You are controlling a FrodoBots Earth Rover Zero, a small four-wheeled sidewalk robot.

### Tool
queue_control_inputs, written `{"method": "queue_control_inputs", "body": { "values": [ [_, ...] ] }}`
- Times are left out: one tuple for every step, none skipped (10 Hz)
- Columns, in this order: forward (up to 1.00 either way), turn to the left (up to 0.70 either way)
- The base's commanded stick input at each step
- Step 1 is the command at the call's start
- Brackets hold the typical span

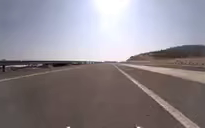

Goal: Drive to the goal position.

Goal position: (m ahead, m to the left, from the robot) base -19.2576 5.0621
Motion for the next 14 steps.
{"method": "queue_control_inputs", "body": {
  "values": [
    [0.70, 0.00],
    [0.70, 0.00],
    [0.70, 0.00],
    [0.70, 0.00],
    [0.70, 0.00],
    [0.70, 0.00],
    [0.70, 0.00],
    [0.70, 0.00],
    [0.70, 0.00],
    [0.70, 0.00],
    [0.70, 0.00],
    [0.70, 0.00],
    [0.70, 0.00],
    [0.70, 0.00]
  ]
}}
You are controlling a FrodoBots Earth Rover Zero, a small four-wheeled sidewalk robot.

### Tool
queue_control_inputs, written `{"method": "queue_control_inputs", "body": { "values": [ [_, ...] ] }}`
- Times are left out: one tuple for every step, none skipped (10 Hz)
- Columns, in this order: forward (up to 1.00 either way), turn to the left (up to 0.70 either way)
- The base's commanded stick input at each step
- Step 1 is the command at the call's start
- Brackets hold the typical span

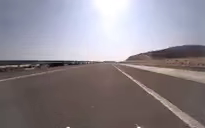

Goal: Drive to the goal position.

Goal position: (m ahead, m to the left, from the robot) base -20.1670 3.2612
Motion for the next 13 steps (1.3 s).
{"method": "queue_control_inputs", "body": {
  "values": [
    [0.70, 0.00],
    [0.70, 0.08],
    [0.70, 0.24],
    [0.70, 0.35],
    [0.70, 0.35],
    [0.70, 0.35],
    [0.70, 0.35],
    [0.70, 0.35],
    [0.70, 0.35],
    [0.65, 0.37],
    [0.12, 0.64],
    [0.00, 0.70],
    [0.00, 0.70]
  ]
}}
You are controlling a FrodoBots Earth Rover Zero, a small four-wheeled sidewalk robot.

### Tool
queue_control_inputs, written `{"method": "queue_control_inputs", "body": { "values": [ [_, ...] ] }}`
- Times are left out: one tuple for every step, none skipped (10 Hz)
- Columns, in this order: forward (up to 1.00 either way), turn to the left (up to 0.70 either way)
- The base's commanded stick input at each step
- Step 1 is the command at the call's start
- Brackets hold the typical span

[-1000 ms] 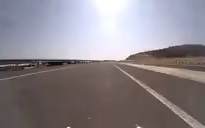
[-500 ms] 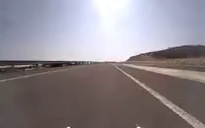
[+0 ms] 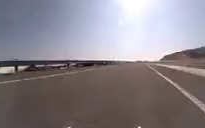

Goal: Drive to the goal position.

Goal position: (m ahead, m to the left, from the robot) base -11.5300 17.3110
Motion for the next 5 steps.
{"method": "queue_control_inputs", "body": {
  "values": [
    [0.00, 0.70],
    [0.00, 0.70],
    [0.00, 0.70],
    [0.00, 0.70],
    [0.00, 0.70]
  ]
}}
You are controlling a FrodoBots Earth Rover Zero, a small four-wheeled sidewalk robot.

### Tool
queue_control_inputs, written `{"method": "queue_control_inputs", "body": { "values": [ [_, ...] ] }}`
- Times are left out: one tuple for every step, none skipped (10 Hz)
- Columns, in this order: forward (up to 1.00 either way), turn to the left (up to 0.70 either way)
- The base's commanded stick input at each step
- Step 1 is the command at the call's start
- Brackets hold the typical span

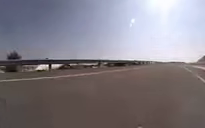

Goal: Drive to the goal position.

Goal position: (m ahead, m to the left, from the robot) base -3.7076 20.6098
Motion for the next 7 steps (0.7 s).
{"method": "queue_control_inputs", "body": {
  "values": [
    [0.00, 0.70],
    [0.00, 0.70],
    [0.00, 0.70],
    [0.00, 0.70],
    [0.00, 0.70],
    [0.00, 0.70],
    [0.00, 0.70]
  ]
}}
